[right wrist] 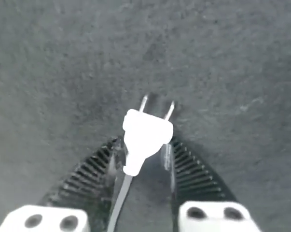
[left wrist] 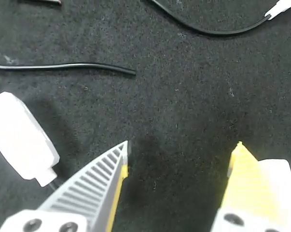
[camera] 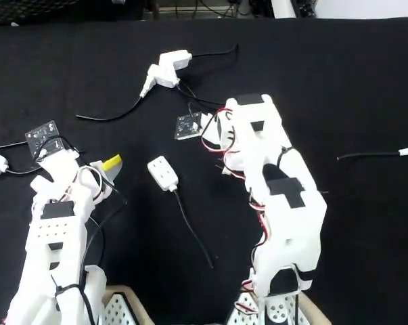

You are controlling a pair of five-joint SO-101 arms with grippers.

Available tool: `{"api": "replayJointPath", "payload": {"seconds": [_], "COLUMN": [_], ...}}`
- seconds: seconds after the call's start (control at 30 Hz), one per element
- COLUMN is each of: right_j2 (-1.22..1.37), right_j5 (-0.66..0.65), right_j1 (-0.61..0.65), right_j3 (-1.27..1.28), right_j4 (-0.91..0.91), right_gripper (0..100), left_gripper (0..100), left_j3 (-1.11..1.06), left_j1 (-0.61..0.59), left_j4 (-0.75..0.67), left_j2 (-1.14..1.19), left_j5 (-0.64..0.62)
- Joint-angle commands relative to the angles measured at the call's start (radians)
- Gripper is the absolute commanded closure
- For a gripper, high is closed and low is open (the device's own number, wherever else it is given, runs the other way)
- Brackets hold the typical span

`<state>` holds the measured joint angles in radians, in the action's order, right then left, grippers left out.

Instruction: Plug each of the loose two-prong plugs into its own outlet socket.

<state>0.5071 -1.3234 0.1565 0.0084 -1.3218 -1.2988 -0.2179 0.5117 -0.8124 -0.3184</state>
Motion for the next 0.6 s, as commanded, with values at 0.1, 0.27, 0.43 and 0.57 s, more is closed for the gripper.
{"api": "replayJointPath", "payload": {"seconds": [0.1, 0.27, 0.43, 0.57], "right_j2": [0.001, -0.001, -0.002, -0.002], "right_j5": [0.163, 0.322, 0.330, 0.331], "right_j1": [0.012, 0.017, 0.014, 0.015], "right_j3": [0.015, 0.027, 0.054, 0.054], "right_j4": [0.009, 0.003, 0.031, 0.032], "right_gripper": [85.4, 85.4, 85.4, 85.4], "left_gripper": [67, 67, 67, 67], "left_j3": [0.008, 0.008, 0.008, 0.007], "left_j1": [0.012, 0.012, 0.012, 0.012], "left_j4": [-0.018, -0.015, -0.014, -0.014], "left_j2": [-0.020, -0.020, -0.020, -0.020], "left_j5": [0.009, 0.009, 0.009, 0.009]}}
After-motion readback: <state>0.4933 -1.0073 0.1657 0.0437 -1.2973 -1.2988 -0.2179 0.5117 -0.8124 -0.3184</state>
